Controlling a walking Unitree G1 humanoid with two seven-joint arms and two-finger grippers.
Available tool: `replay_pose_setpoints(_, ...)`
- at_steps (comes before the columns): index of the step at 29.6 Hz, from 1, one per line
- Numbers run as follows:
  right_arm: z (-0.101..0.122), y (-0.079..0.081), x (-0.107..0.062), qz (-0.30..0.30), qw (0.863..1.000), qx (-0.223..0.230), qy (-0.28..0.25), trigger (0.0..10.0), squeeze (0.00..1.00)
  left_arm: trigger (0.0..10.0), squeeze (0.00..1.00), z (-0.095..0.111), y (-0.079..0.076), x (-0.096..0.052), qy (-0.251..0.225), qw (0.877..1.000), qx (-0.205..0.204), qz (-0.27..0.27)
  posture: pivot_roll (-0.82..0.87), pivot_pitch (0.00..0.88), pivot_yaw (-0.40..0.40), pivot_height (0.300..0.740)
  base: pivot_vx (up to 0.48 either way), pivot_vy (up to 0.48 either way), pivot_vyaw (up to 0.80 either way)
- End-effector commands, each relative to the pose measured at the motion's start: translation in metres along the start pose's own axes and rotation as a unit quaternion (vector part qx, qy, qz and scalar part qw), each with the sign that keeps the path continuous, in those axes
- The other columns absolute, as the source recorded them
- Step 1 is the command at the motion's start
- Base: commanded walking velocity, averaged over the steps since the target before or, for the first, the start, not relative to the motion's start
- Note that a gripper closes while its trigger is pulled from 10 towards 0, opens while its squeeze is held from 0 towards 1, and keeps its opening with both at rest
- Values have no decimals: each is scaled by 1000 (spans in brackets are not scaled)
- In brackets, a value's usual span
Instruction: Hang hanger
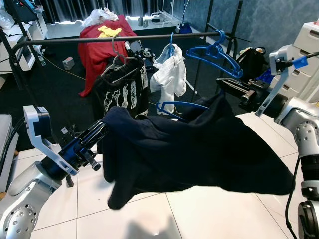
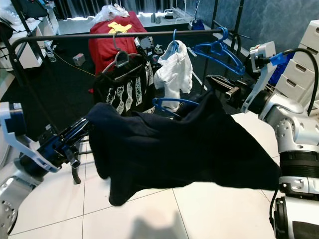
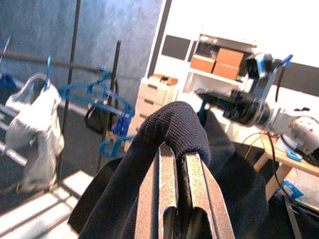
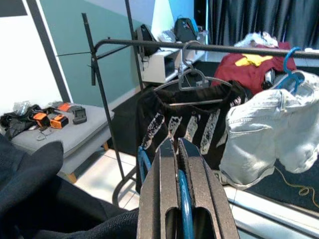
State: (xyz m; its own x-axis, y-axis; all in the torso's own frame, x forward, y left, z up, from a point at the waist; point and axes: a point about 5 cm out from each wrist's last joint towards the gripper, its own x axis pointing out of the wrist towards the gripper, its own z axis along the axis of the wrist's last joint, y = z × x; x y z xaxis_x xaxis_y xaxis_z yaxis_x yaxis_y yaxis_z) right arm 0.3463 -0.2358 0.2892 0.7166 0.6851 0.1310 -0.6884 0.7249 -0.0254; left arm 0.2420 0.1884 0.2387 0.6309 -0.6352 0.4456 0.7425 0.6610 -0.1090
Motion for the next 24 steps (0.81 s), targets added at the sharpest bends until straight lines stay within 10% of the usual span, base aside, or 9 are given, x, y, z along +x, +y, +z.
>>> replay_pose_setpoints(1, 5, 2, 2, 11, 1000, -3, -24, 0, 0, 2510, 0, -12, 10, -5, 38, 998, 7, 44, -89, 65, 26, 740, 0, 0, 0)
replay_pose_setpoints(5, 15, 7, 2, 38, 998, 4, -59, 0, 0, 2471, 0, -37, 33, -18, 121, 983, 26, 135, -89, 64, 27, 740, 0, 0, 0)
replay_pose_setpoints(7, 14, 20, 1, 104, 994, 5, -40, 0, 0, 2706, 0, -69, 50, -36, 244, 945, 56, 212, -91, 63, 24, 740, 0, 0, 0)
replay_pose_setpoints(9, 14, 20, 1, 104, 994, 5, -40, 0, 0, 2706, 0, -69, 50, -36, 244, 945, 56, 212, -91, 63, 24, 740, 0, 0, 0)
replay_pose_setpoints(11, -26, 33, -16, 210, 959, -33, 190, 0, 0, 4392, 0, -97, 42, -43, 344, 912, 103, 196, -99, 64, 14, 740, 0, 0, 0)
replay_pose_setpoints(16, -31, 32, -23, 229, 942, -46, 240, 0, 0, 4431, 0, -101, 36, -36, 342, 916, 103, 182, -105, 66, 11, 740, 0, 0, 0)
replay_pose_setpoints(18, -40, 38, -33, 286, 902, -62, 318, 0, 0, 4667, 0, -110, 23, -24, 336, 925, 97, 146, -109, 63, 5, 740, 0, 0, 0)
replay_pose_setpoints(24, -49, 42, -40, 322, 866, -71, 375, 0, 0, 4706, 0, -117, 12, -16, 336, 930, 93, 116, -107, 63, 2, 740, 0, 0, 0)
